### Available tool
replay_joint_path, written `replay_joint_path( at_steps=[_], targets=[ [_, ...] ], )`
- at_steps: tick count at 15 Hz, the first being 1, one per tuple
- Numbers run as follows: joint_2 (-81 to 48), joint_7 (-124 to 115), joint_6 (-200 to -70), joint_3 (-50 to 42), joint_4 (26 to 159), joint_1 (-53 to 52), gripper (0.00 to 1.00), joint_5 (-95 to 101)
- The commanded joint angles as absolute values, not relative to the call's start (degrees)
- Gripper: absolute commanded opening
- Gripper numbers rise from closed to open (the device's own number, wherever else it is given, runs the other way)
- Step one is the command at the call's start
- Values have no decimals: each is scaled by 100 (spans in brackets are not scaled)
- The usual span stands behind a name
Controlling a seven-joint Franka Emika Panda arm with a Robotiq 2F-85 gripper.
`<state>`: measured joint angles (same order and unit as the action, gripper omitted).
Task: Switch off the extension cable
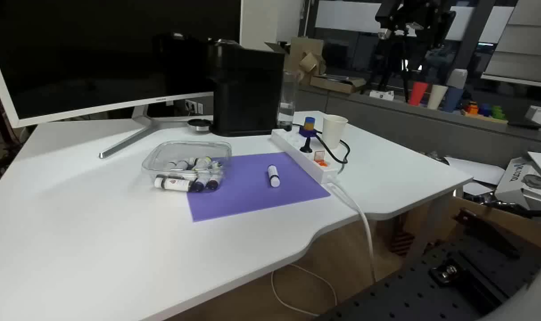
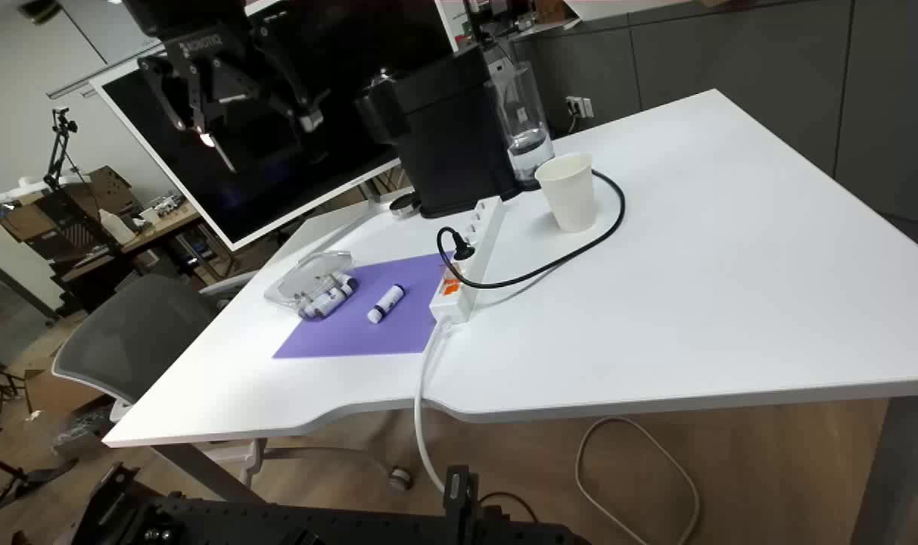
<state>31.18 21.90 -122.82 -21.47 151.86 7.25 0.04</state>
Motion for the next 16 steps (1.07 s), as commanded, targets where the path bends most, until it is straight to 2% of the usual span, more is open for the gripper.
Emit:
replay_joint_path(
  at_steps=[1, 11, 16],
  targets=[
    [3093, 2249, -12271, -2033, 15179, 842, 100, -71],
    [3093, 2249, -12271, -2034, 15179, 842, 100, -71],
    [2249, 2169, -12655, -1970, 14802, 799, 100, -63]
  ],
)
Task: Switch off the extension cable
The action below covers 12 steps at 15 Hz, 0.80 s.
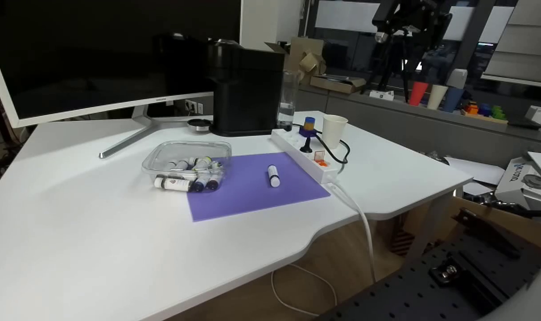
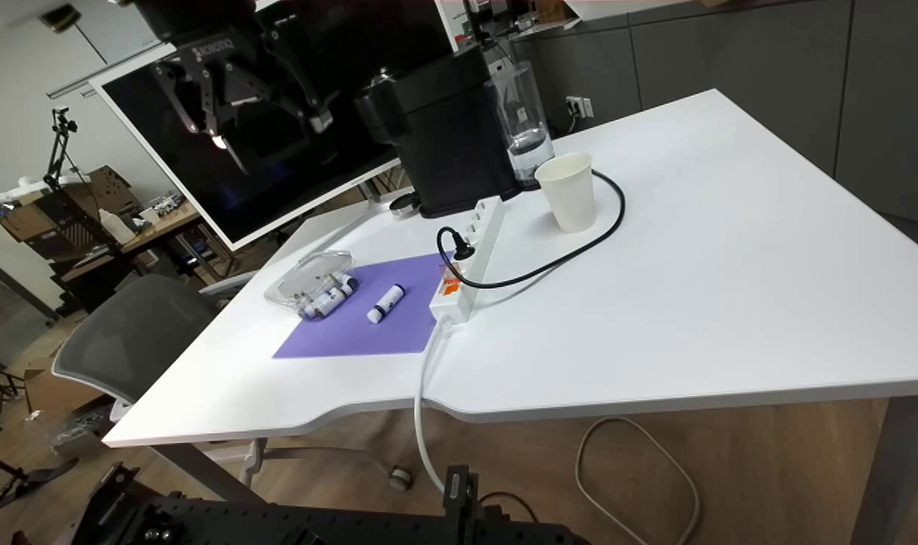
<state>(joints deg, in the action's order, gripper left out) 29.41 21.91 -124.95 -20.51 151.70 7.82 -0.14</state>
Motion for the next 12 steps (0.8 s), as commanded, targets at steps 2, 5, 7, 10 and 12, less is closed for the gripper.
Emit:
replay_joint_path(
  at_steps=[2, 5, 7, 10, 12],
  targets=[
    [1624, 2144, -12817, -1933, 14549, 777, 100, -29],
    [618, 2135, -12936, -1821, 14117, 759, 100, -91],
    [-36, 2165, -12923, -1685, 13760, 780, 72, -187],
    [-691, 2109, -12931, -1392, 13353, 846, 51, -100],
    [-979, 2026, -13117, -1234, 13221, 857, 37, 85]
  ],
)
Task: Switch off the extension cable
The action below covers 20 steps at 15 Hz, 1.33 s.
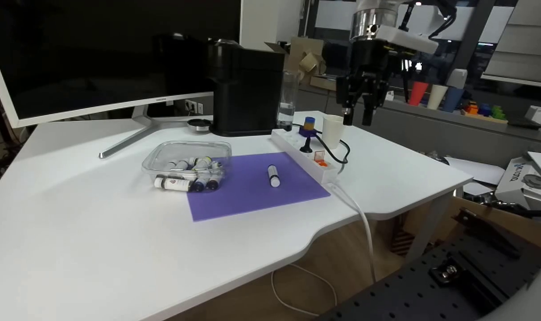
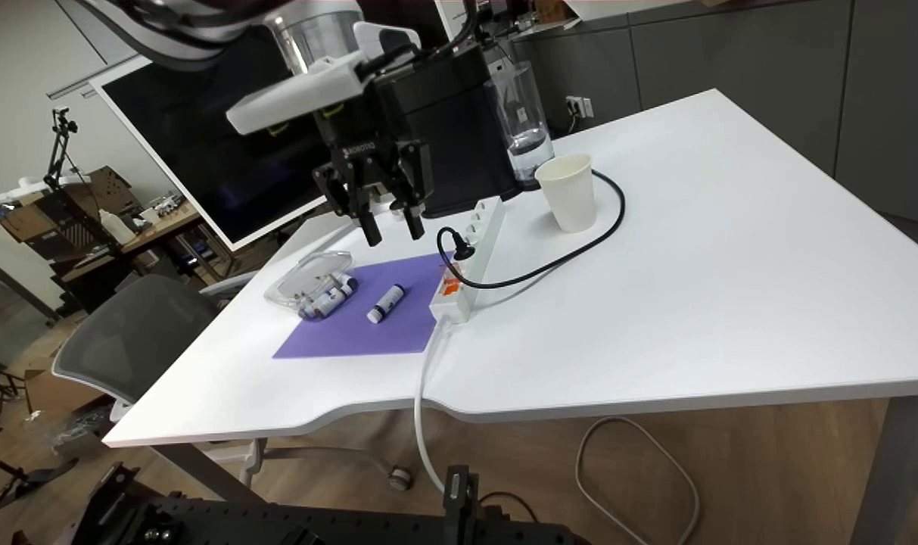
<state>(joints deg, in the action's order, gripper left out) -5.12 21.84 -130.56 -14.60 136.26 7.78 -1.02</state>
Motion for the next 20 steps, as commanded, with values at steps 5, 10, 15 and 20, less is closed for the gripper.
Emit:
replay_joint_path(
  at_steps=[5, 10, 15, 20],
  targets=[
    [-1460, 1876, -13821, -1029, 13115, 831, 5, 603],
    [-1677, 1667, -14393, -959, 13214, 789, 0, 995],
    [-1859, 1395, -14916, -872, 13320, 789, 0, 934],
    [-2032, 817, -15352, -807, 13384, 743, 0, 684]
  ],
)
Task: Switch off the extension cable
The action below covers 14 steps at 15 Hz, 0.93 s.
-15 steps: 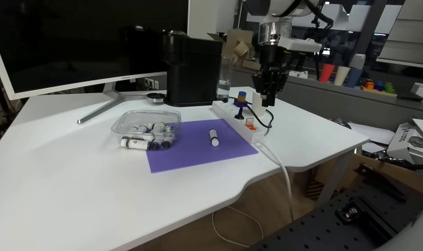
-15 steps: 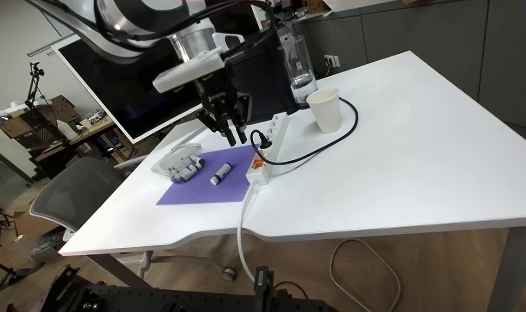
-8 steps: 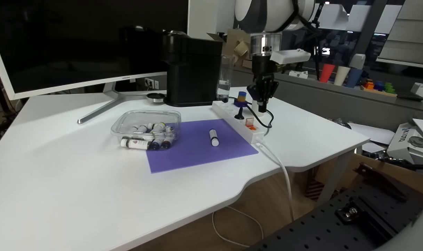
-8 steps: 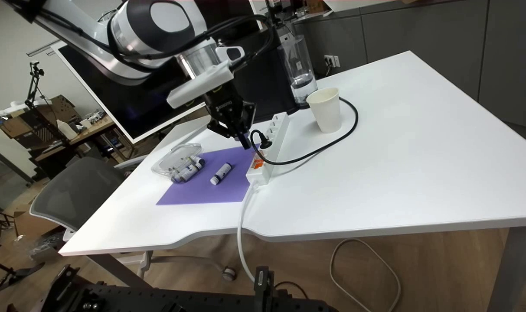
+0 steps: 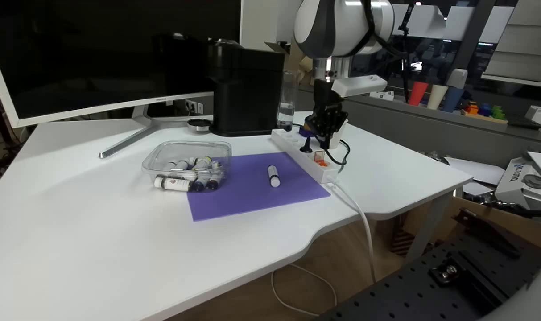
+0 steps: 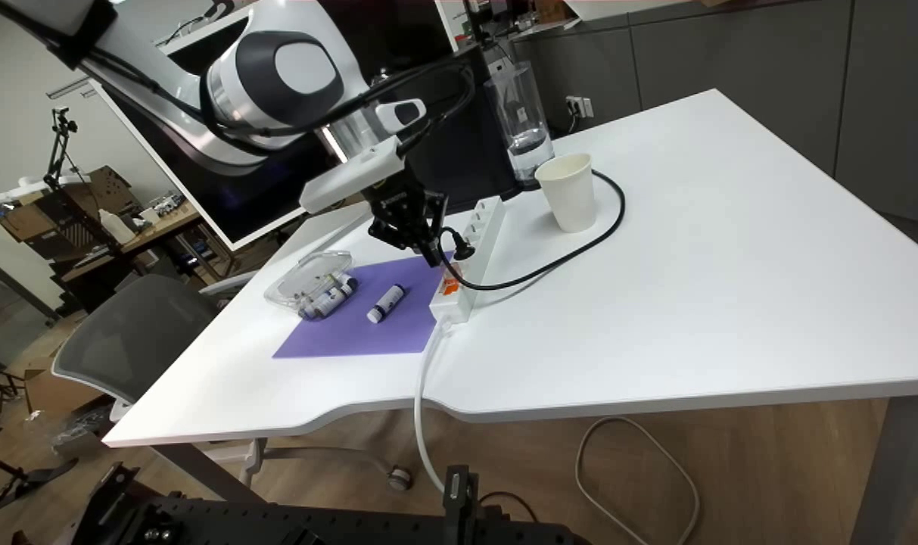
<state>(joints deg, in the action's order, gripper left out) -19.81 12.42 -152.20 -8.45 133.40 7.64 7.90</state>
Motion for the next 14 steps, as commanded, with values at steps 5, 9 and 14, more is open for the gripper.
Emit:
replay_joint_path(
  at_steps=[5, 9, 14],
  targets=[
    [-2166, 462, -15277, -849, 13363, 689, 0, 644],
    [-2289, 485, -15373, -868, 13352, 729, 0, 685],
    [-2514, 776, -15605, -764, 13334, 883, 0, 613]
  ],
)
